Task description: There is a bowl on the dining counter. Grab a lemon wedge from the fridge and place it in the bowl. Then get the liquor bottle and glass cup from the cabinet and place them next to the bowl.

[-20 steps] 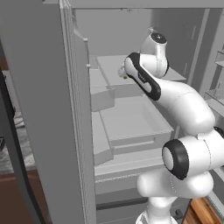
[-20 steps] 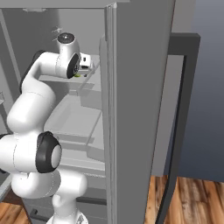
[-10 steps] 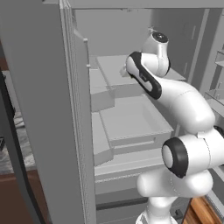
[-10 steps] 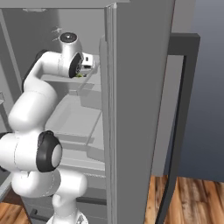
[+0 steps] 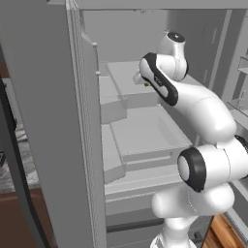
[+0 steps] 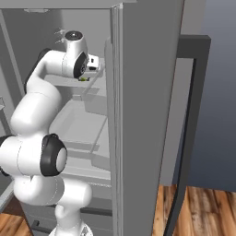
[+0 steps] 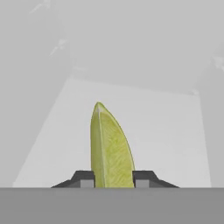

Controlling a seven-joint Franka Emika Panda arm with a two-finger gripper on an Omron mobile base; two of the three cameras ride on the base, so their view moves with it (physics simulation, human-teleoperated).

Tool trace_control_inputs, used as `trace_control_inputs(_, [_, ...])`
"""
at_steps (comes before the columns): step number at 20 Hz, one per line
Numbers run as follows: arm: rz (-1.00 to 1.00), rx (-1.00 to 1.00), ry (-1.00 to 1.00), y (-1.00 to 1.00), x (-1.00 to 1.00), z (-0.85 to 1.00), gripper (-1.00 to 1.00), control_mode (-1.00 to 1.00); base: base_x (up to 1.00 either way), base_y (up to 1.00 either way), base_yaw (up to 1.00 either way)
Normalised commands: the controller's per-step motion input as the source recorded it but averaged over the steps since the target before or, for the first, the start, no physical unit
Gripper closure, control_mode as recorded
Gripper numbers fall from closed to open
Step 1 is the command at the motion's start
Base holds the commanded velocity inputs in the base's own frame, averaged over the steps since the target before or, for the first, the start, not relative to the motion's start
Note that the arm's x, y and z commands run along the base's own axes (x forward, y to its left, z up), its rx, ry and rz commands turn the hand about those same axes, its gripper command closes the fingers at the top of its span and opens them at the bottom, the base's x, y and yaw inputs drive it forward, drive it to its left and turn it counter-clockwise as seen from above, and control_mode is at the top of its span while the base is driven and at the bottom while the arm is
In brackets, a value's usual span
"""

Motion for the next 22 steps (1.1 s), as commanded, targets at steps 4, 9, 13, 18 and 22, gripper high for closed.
trace_control_inputs(4, [0.00, 0.00, 0.02, 0.00, 0.00, -0.02, 1.00, -1.00, 0.00, 0.00, 0.00])
trace_control_inputs(9, [0.00, 0.00, 0.00, 0.00, 0.00, 0.00, 1.00, -1.00, 0.00, 0.00, 0.00])
trace_control_inputs(13, [0.00, 0.00, 0.00, 0.00, -0.02, 0.00, 1.00, -1.00, 0.00, 0.00, 0.00])
trace_control_inputs(18, [0.00, 0.00, -0.01, 0.00, -0.32, 0.00, 1.00, -1.00, 0.00, 0.00, 0.00])
trace_control_inputs(22, [0.00, 0.02, -0.08, 0.00, -0.62, 0.03, 1.00, -1.00, 0.00, 0.00, 0.00])
